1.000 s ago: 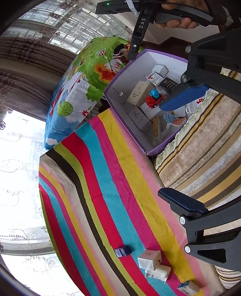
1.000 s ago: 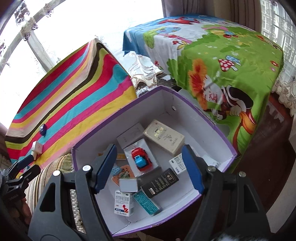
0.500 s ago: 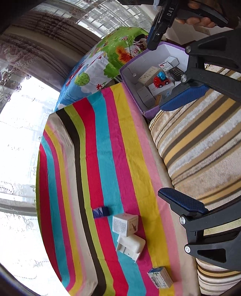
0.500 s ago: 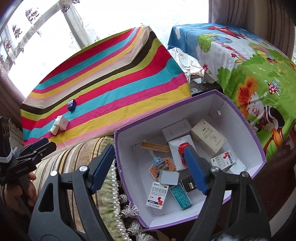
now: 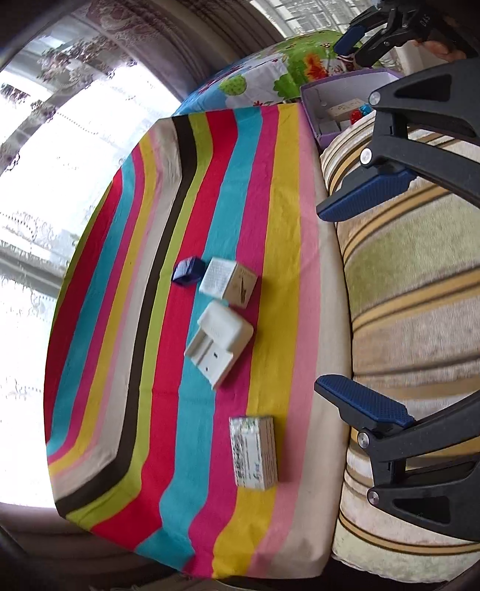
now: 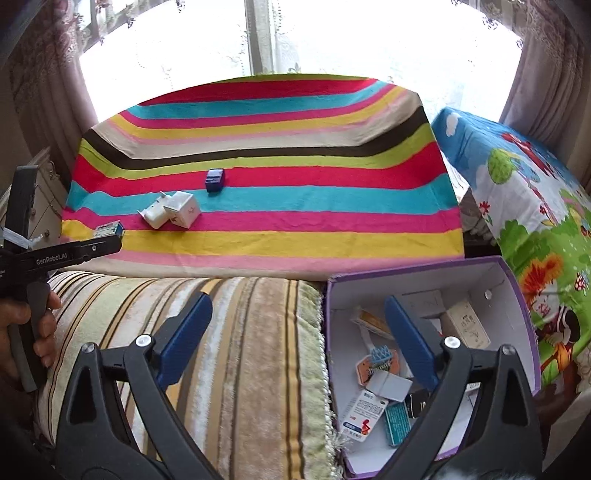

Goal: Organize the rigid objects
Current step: 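Withdraw both open tools from the purple box back to the pile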

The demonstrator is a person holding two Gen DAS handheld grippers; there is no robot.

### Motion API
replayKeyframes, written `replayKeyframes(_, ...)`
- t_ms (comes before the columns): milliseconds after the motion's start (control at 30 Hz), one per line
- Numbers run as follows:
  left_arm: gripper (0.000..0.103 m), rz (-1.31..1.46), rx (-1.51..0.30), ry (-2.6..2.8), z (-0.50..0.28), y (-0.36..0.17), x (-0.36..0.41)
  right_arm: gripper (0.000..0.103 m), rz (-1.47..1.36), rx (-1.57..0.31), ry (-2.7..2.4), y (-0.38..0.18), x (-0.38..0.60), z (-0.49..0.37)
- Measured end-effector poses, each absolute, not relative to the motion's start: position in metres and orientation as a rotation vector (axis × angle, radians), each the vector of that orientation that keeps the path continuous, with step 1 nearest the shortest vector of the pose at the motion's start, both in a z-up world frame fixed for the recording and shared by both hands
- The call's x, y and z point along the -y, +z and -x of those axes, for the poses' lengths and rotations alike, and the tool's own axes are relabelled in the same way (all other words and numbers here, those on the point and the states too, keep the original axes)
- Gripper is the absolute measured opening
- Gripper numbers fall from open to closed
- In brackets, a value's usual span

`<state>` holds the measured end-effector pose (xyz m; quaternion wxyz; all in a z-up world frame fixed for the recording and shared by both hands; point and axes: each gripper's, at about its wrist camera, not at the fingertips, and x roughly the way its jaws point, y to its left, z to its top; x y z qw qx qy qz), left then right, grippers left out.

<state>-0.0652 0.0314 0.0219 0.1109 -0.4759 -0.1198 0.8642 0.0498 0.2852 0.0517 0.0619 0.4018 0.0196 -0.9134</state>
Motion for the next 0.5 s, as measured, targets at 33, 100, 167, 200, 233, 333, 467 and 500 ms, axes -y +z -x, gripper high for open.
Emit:
replayKeyframes(33,0.086,1.414,0.369,2.557,0.067,0.020,-0.022,0.096,-1.213,-0.064,-2.752,0.051,-0.280,-0.047)
replayKeyframes(100,0.086,1.434,0.410,2.586,0.070,0.017,-0.005,0.096,-1.215,-0.067,-2.732,0.049,-0.270,-0.042)
replayKeyframes(167,0.086,1.453,0.449,2.609,0.072,0.014,0.011,0.096,-1.228,-0.062,-2.691,0.045,-0.260,-0.036)
replayKeyframes(200,0.086,1.463,0.460,2.622,0.073,0.013,0.018,0.096,-1.235,-0.058,-2.668,0.043,-0.255,-0.032)
replayKeyframes(233,0.086,1.473,0.468,2.635,0.075,0.011,0.024,0.096,-1.242,-0.055,-2.650,0.041,-0.251,-0.028)
replayKeyframes(333,0.086,1.506,0.504,2.660,0.080,0.007,0.043,0.096,-1.254,-0.059,-2.598,0.035,-0.236,-0.018)
replayKeyframes(467,0.086,1.567,0.520,2.685,0.089,0.000,0.059,0.096,-1.260,-0.094,-2.551,0.029,-0.213,-0.004)
replayKeyframes(500,0.086,1.581,0.512,2.689,0.092,-0.001,0.060,0.096,-1.261,-0.095,-2.540,0.029,-0.209,0.000)
